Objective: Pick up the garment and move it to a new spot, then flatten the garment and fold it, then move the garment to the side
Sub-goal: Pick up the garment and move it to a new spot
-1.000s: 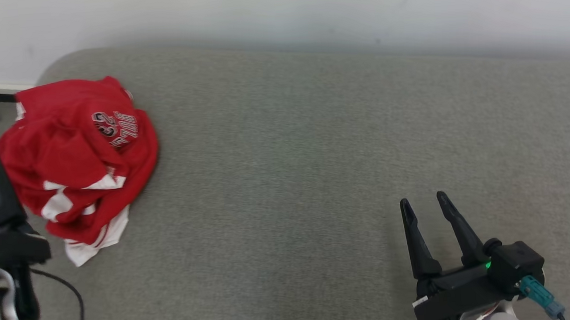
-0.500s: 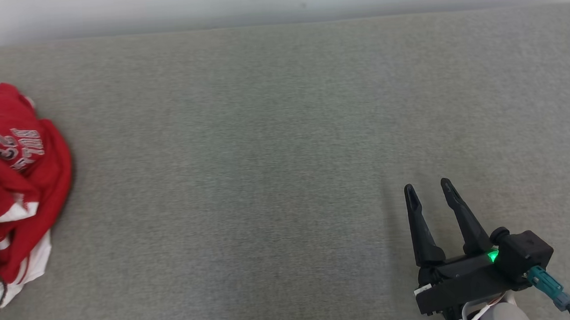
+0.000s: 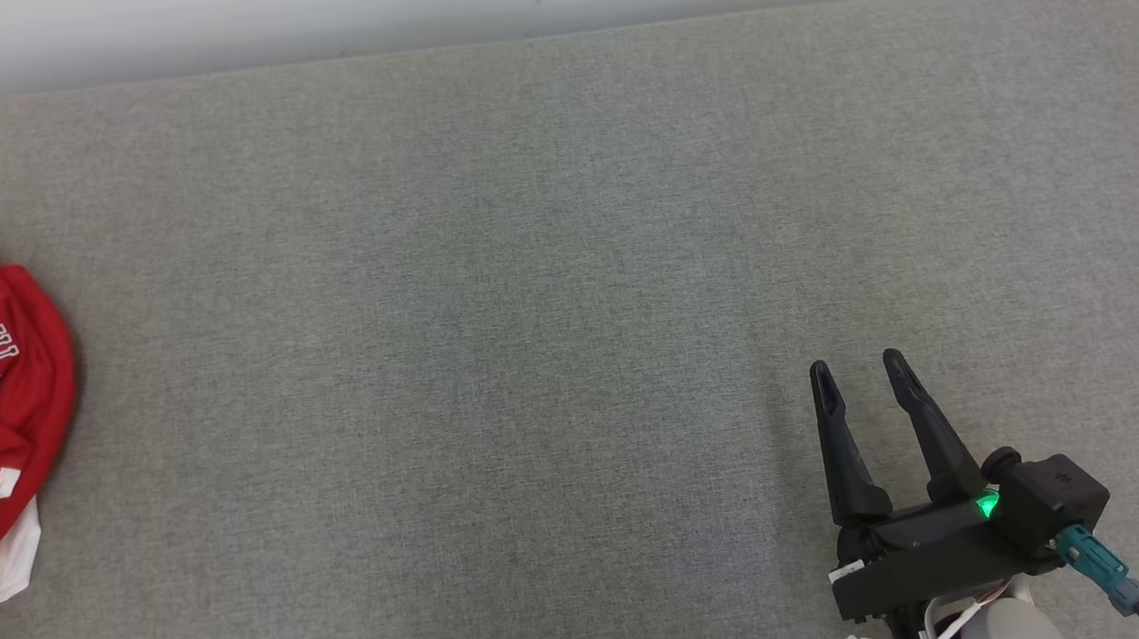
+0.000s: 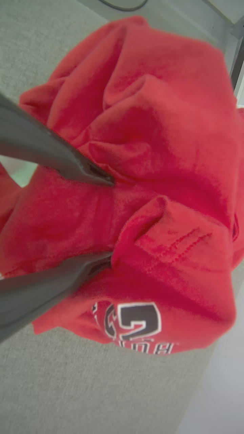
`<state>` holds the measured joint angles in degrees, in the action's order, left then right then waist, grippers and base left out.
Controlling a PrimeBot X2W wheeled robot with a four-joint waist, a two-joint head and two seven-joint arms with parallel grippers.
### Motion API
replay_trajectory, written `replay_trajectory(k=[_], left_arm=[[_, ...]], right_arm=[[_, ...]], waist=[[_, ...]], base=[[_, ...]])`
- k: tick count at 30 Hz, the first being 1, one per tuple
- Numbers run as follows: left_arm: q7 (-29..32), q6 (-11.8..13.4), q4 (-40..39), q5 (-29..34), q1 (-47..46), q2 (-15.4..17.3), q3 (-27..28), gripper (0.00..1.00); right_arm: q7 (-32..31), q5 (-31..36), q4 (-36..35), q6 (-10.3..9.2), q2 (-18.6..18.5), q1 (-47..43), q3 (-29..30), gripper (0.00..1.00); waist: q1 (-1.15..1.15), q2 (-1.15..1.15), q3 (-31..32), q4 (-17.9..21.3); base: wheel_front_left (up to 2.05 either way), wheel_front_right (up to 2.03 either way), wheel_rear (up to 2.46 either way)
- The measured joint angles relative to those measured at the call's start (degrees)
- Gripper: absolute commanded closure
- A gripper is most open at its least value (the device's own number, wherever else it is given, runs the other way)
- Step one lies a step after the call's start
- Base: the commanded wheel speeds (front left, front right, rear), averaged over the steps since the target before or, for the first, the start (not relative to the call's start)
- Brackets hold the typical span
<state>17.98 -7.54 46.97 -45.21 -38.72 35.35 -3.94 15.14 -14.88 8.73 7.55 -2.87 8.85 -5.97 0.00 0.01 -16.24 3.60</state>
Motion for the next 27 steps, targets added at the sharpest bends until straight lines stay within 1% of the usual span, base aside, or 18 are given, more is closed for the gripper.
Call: replay_trajectory(k=[3,4,5,9,12,20,24,27], left_arm=[[1.1,0.01,0.63,0.26,-0.2,0.32,-1.98,0.0],[1.1,0.01,0.63,0.36,-0.26,0.41,-2.68,0.3],[0.74,0.01,0.49,0.71,-0.31,0.53,-3.45,1.0],[-0.79,0.0,0.53,1.29,-0.77,0.9,-4.95,1.0],[-4.09,0.0,0.96,2.44,-2.45,1.63,-5.1,1.0],[-13.0,0.0,0.46,4.03,-7.11,1.65,-5.03,1.0],[-16.83,0.0,-1.93,4.75,-9.93,1.59,-5.43,1.0],[-18.05,0.0,-5.01,4.68,-11.73,1.57,-6.26,1.0]], right_arm=[[0.0,0.3,0.01,0.0,-0.02,0.0,0.09,0.0],[0.0,0.33,0.01,0.0,0.01,0.01,0.09,0.0],[0.0,0.34,0.01,0.0,0.0,0.01,0.1,0.0],[-0.01,0.34,0.19,0.0,-0.01,-0.03,0.31,0.0],[0.0,0.34,0.42,0.0,-0.02,-0.31,0.47,0.0],[0.0,0.33,0.97,0.0,0.0,-1.24,1.02,0.0],[0.0,0.25,1.26,0.0,-0.01,-2.11,0.92,0.0],[0.0,0.15,1.36,0.0,0.0,-2.49,0.75,0.0]], waist=[[0.0,0.0,-0.15,0.39],[0.0,0.0,-0.18,0.47],[0.0,0.0,-0.19,0.51],[0.0,0.0,0.07,0.47],[0.0,0.0,0.63,0.25],[0.0,0.0,3.08,-0.82],[-0.01,0.0,4.95,-1.58],[-0.01,0.0,6.05,-1.91]], base=[[0.0,0.0,0.0],[0.0,0.0,0.0],[0.0,0.0,0.0],[0.0,0.0,0.0],[0.0,0.0,0.0],[0.0,0.0,0.0],[0.0,0.0,0.0],[0.0,0.0,0.0]])
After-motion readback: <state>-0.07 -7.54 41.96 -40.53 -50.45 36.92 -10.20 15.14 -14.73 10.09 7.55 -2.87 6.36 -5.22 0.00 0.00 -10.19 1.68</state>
